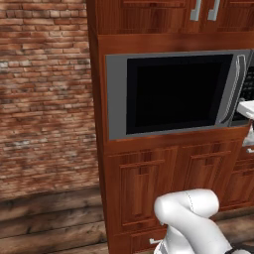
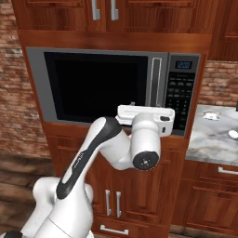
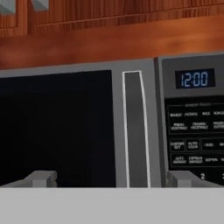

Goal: Open the microwave door.

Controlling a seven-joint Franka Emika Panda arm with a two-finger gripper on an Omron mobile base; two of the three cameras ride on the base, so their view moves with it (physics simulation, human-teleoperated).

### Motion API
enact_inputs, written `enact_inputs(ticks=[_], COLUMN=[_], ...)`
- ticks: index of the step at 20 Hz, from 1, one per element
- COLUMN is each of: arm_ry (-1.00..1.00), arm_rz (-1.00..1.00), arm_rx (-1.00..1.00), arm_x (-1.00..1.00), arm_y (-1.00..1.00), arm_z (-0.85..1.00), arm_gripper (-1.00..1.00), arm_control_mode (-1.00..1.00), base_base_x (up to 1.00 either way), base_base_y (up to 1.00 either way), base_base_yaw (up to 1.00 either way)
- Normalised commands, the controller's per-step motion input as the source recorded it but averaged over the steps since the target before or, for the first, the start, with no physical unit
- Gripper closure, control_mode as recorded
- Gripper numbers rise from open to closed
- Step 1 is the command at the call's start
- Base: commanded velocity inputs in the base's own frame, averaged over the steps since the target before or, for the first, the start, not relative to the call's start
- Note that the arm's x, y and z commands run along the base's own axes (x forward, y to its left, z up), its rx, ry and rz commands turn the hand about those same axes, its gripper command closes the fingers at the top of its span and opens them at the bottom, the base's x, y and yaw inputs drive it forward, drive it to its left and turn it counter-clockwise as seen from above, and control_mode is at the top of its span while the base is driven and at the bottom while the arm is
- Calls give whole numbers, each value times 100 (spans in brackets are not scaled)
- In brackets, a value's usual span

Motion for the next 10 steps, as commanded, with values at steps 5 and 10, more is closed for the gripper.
enact_inputs(ticks=[5,10], arm_ry=[0,0], arm_rz=[7,8], arm_rx=[7,5], arm_x=[33,39], arm_y=[-17,-5], arm_z=[0,0], arm_gripper=[-100,-100], arm_control_mode=[-100,-100], base_base_x=[0,0], base_base_y=[0,0], base_base_yaw=[0,0])
